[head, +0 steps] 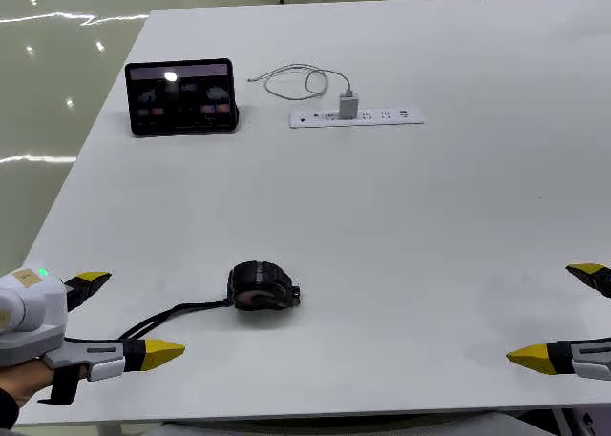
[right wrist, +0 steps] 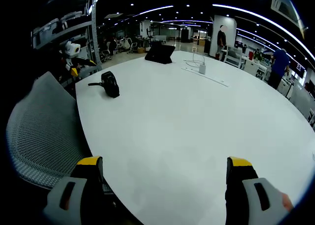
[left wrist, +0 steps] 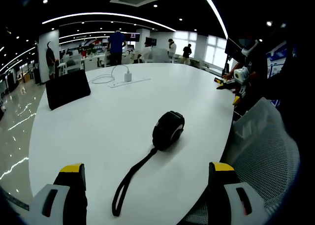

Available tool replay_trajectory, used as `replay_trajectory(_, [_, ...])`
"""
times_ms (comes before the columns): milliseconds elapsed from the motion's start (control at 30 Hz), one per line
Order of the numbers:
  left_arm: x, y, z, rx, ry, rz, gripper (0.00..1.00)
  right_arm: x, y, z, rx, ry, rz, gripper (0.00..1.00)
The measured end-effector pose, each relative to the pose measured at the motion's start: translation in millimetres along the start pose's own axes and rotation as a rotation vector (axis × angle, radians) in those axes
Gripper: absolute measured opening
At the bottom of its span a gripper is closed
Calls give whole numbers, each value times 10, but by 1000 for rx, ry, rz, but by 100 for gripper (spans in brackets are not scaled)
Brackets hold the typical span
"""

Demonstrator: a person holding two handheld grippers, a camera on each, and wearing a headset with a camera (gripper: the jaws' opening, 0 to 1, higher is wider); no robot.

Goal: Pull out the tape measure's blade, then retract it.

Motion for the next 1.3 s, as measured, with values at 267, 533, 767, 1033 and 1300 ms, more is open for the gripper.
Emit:
replay_trajectory(267, [-43, -81, -7, 39, -18, 22, 100, -53, -32, -29, -2, 10, -4, 100])
replay_trajectory(533, [-186, -229, 11, 92, -63, 29, 100, -177, -127, -26, -20, 28, -21, 100])
replay_trajectory(767, [-305, -404, 5, 134, -110, 44, 100, -296, -253, -13, -48, 33, -41, 100])
replay_trajectory(1033, [-379, -546, -19, 200, -163, 70, 100, -327, -333, 7, -81, 37, -32, 100])
replay_trajectory(1300, [-374, -648, -58, 246, -193, 107, 100, -385, -390, -24, -88, 46, -37, 100])
Point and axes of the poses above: the centre of the closed fingertips' face, and the gripper's own axes: y roughly backward along the fingers, z roughly to its left, x roughly out of its underside, the point moved 5 cm from there along y, roughly backward along the fingers, and after that the axes turned 13 degrees about -z, right-handed, at the moved point
